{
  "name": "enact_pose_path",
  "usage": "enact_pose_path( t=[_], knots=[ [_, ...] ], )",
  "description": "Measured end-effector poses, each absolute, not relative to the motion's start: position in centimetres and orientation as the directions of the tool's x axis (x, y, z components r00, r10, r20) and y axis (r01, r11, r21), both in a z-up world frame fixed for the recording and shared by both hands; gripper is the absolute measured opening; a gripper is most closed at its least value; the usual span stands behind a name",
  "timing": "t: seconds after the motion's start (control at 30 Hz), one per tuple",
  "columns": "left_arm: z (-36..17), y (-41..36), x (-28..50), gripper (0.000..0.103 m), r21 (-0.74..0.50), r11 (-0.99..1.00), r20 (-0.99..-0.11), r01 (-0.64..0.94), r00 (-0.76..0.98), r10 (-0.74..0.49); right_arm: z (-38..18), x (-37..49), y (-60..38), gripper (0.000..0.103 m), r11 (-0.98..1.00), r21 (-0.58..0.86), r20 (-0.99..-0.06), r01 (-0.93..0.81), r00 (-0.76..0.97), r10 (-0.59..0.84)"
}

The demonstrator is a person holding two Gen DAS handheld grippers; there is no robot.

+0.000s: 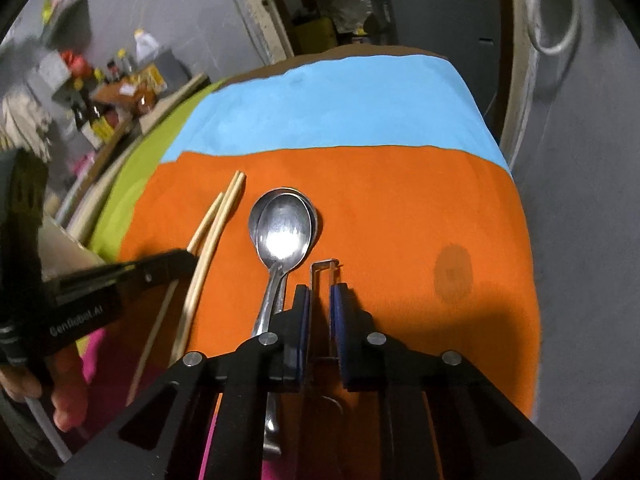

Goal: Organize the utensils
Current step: 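Grasp the metal peeler with the right tool while the left tool approaches the chopsticks, then lift the peeler and a chopstick and carry both over the white basket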

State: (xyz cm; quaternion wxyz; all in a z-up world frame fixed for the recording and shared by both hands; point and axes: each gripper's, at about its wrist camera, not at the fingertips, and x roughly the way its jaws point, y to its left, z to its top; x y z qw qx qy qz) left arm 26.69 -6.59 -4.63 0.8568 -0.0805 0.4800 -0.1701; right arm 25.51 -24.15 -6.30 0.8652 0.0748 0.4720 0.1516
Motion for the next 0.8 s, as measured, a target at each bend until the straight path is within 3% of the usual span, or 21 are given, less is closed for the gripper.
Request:
enact_pose_path(
  t=[0.13,0.33,0.8],
  knots=[
    [-3.5,-6.3,25.0,0.002,-0.315,0.921,-0.754,0.228,0.529,-0.389,-5.6,23.7,-24.5,0.010,0.936,0.289,-0.747,-0.203,0.563,0.353],
    [-1.2,-6.0,21.6,0.002,-0.349,0.880,-0.591,0.322,0.654,-0.473,-3.6,20.2,-24.6,0.010,0.912,0.313,-0.612,-0.266,0.678,0.407],
    [3.9,-4.2,16.1,0.002,-0.261,0.892,-0.268,0.370,0.859,-0.435,2.2,14.2,-21.2,0.010,0.922,0.118,-0.243,-0.369,0.890,0.387]
  ],
)
